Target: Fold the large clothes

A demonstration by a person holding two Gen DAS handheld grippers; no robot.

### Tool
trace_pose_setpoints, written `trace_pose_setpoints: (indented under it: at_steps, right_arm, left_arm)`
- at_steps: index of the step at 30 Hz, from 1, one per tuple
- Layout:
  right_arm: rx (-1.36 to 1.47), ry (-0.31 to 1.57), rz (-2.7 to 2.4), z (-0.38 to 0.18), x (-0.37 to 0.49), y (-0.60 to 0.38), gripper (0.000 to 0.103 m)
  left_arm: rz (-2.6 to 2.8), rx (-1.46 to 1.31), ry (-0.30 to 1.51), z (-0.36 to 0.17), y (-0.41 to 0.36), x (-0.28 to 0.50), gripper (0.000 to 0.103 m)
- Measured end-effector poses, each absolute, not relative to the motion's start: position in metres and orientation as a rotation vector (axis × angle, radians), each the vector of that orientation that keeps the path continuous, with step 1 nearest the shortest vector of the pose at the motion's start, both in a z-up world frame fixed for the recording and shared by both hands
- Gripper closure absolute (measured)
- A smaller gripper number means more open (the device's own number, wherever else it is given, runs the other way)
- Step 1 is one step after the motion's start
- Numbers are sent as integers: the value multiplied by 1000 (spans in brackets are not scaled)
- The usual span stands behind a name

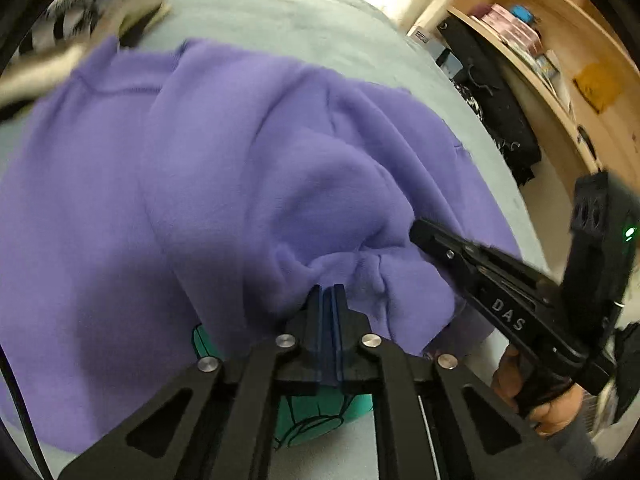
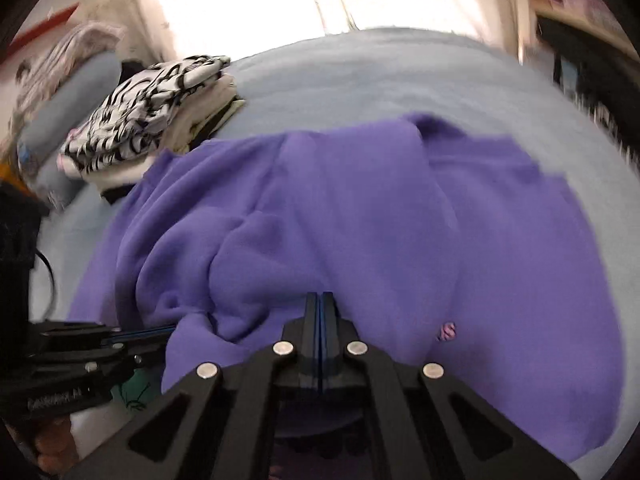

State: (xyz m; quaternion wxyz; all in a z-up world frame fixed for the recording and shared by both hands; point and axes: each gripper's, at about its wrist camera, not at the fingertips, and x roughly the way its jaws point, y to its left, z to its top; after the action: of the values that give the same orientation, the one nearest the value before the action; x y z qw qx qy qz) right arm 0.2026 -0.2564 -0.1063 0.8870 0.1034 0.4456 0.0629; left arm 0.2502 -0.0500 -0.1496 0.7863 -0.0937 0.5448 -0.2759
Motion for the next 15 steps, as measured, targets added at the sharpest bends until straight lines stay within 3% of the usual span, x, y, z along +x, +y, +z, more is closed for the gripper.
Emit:
trace_pose_setpoints:
  at_steps: [6, 15]
  right_arm:
    - [206, 912, 134, -97, 193, -260, 103]
    - [256, 833, 257, -64, 196, -244, 101]
  left_arm:
    - [-613, -224, 1161, -145, -44, 247, 101]
    - [-655, -189, 1026, -90, -51, 241, 96]
